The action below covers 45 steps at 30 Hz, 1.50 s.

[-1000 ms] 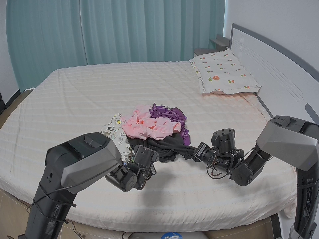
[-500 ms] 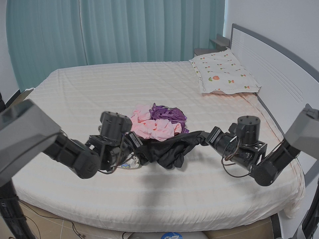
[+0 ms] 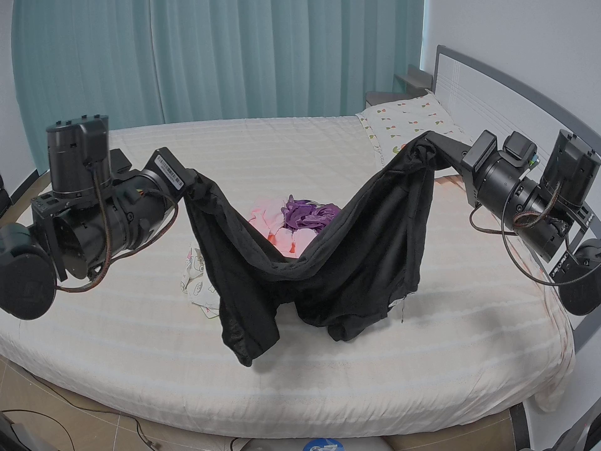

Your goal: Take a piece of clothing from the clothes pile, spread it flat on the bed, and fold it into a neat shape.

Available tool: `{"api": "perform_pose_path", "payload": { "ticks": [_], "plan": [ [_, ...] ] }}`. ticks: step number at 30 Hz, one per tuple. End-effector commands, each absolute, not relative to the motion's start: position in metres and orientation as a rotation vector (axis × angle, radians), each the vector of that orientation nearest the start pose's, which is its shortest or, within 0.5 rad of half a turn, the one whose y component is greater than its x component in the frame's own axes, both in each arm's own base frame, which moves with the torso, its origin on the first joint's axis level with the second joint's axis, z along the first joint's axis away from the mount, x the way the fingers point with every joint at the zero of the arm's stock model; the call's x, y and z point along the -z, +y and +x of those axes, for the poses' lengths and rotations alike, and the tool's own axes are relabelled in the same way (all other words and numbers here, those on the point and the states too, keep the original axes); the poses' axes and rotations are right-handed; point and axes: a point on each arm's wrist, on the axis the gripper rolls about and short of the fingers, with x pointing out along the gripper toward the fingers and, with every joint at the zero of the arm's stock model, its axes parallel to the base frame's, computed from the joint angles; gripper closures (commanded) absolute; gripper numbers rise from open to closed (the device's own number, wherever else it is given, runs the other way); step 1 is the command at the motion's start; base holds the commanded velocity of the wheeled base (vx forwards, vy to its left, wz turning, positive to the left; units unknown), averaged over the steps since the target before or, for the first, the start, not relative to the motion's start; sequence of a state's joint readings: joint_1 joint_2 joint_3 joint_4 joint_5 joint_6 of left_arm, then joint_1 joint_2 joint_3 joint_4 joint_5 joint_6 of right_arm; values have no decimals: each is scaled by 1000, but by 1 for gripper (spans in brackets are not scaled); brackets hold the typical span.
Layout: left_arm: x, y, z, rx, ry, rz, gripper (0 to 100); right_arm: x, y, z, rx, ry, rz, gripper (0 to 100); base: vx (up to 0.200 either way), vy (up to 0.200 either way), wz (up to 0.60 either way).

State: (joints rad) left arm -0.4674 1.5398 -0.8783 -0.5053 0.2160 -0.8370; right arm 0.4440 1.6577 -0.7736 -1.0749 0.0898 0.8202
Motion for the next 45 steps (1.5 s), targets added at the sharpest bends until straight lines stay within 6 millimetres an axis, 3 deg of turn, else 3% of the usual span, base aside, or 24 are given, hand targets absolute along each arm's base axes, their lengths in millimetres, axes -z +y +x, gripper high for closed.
{"api": "perform_pose_path", "payload": {
  "ticks": [1,8,23,32,45],
  "plan": [
    [-215,-114,240,149,313,-758,100,-197,137,273,-547,163,811,100,0,0,0],
    [-184,-122,250,114,415,-722,100,-175,159,273,-563,250,794,100,0,0,0],
    [-169,-119,243,126,500,-757,100,-166,161,277,-550,274,790,100,-40,0,0],
    [-170,-116,244,117,492,-763,100,-166,161,278,-548,276,790,100,0,0,0],
    [-179,-101,246,84,443,-787,100,-177,162,276,-574,234,793,100,0,200,0]
  ]
}}
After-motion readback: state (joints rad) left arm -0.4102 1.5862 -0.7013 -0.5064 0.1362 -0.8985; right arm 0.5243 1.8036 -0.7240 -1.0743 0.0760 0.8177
